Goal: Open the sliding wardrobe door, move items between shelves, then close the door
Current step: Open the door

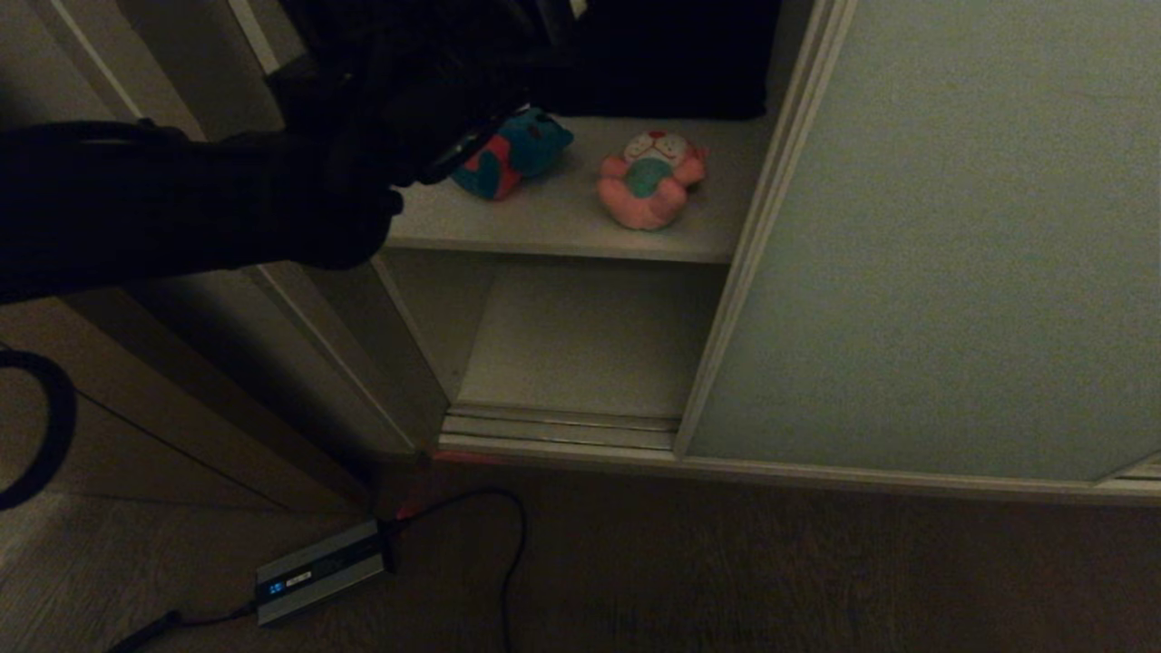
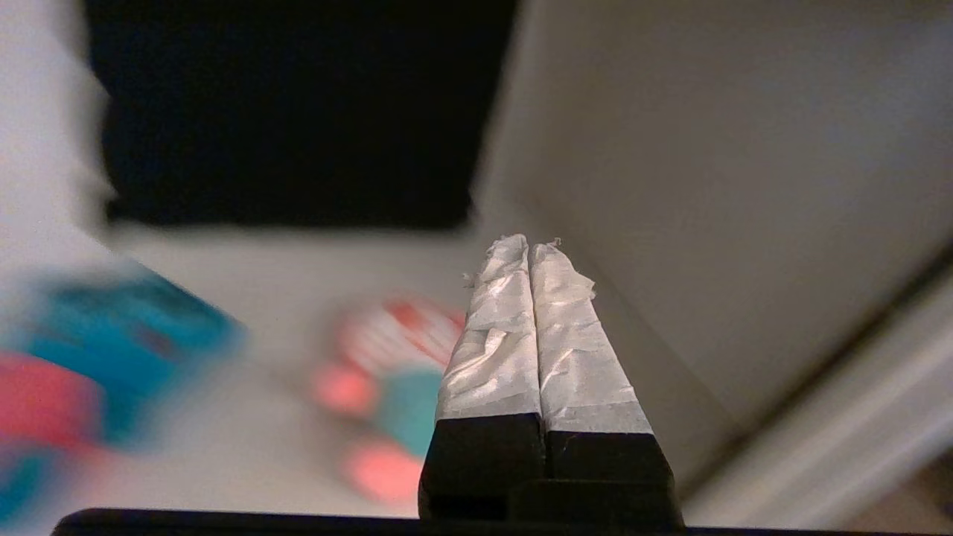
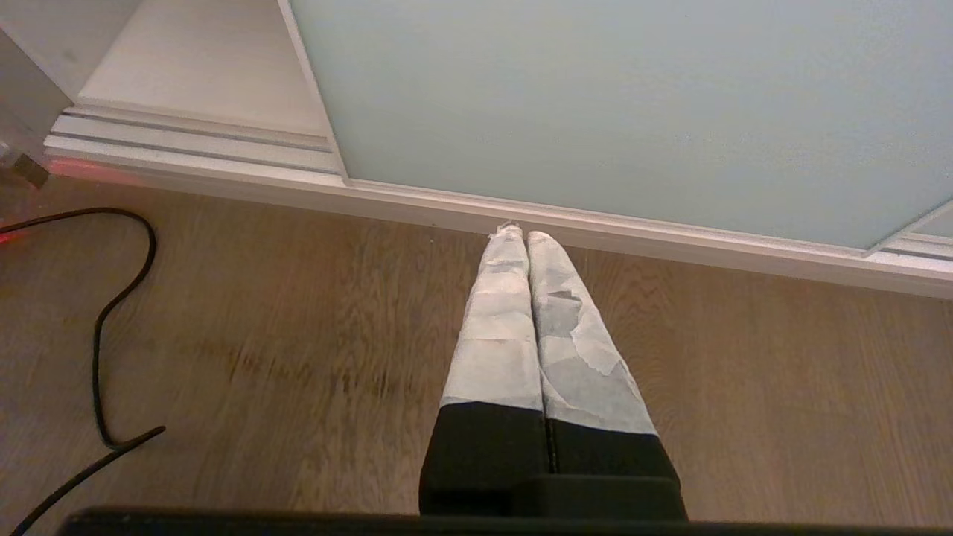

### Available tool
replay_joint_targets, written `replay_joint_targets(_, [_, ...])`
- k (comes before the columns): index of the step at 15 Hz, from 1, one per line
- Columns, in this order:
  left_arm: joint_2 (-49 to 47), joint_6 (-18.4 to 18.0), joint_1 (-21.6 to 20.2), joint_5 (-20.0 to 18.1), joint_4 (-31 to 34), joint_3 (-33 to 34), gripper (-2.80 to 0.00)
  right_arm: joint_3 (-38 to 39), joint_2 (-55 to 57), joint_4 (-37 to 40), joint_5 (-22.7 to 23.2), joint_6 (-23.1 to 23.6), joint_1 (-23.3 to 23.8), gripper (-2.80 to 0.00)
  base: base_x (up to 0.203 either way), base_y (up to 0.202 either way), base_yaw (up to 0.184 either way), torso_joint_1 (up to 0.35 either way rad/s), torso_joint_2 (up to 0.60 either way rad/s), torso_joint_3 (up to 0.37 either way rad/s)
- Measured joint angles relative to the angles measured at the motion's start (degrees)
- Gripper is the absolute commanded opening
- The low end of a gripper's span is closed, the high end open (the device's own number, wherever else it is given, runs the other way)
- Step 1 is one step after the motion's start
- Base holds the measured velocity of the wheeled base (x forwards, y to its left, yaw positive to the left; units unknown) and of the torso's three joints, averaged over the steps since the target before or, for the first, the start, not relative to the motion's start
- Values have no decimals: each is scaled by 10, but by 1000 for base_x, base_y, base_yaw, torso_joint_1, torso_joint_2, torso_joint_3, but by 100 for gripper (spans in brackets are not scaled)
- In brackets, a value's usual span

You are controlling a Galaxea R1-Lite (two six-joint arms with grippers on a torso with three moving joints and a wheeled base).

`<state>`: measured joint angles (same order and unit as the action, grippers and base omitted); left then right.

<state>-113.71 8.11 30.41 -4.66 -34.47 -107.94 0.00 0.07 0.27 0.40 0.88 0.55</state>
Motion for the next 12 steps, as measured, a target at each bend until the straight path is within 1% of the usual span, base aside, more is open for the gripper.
replay_joint_targets(1, [-16, 2, 19, 7, 19, -15, -280, 0, 0, 0, 0, 0, 0, -280, 0, 0, 0, 0, 0, 0])
replay_joint_targets(2, [-29, 3, 33, 10, 24, -22, -280, 0, 0, 0, 0, 0, 0, -280, 0, 0, 0, 0, 0, 0])
replay_joint_targets(6, [-63, 2, 83, 16, 24, -29, -280, 0, 0, 0, 0, 0, 0, -280, 0, 0, 0, 0, 0, 0])
replay_joint_targets(12, [-84, -5, 117, 16, 22, -30, -280, 0, 0, 0, 0, 0, 0, -280, 0, 0, 0, 0, 0, 0])
